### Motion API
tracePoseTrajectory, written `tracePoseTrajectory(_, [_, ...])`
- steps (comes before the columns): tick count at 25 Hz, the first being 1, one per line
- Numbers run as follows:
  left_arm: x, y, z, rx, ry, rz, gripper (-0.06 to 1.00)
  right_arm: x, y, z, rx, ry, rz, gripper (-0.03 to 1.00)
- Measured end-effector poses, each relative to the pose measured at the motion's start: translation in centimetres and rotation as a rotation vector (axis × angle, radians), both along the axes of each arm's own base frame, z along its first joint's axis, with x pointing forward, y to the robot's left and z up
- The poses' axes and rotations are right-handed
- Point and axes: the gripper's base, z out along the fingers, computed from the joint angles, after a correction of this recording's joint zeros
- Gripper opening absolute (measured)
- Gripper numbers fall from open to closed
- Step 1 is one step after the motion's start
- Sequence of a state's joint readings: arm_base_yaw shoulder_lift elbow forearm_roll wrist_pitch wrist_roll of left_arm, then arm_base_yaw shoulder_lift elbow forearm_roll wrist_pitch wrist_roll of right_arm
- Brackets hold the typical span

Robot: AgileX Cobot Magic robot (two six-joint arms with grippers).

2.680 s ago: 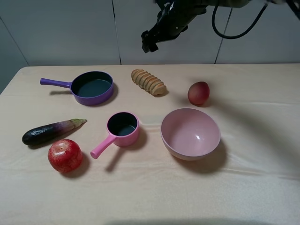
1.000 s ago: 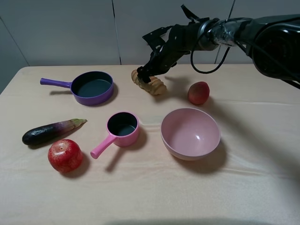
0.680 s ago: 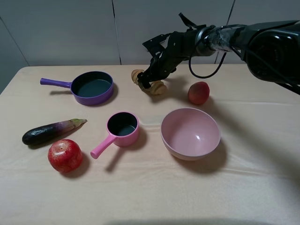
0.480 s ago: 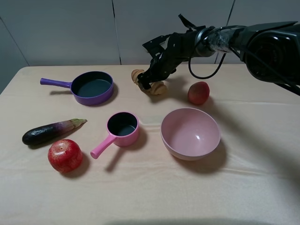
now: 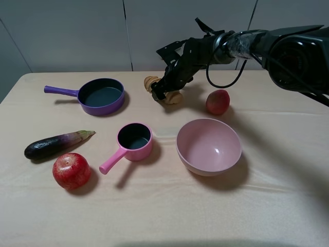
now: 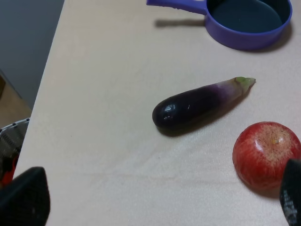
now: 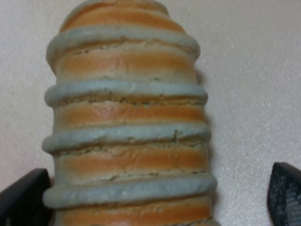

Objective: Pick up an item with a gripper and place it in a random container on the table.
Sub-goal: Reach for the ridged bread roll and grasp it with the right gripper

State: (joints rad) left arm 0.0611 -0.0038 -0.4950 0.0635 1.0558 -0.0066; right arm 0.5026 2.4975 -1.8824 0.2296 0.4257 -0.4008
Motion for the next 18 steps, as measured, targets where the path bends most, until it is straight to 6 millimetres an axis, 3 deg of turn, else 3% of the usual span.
tracePoseTrajectory(9, [0.0,0.0,0.0,0.0,0.0,0.0,0.99,-0.03,-0.01,-0.02,-0.001,0.004,0.0,0.68])
tracePoseTrajectory(18, [0.0,0.0,0.0,0.0,0.0,0.0,0.99,-0.08,0.0,-0.05,0.001,0.012,-0.001,0.36])
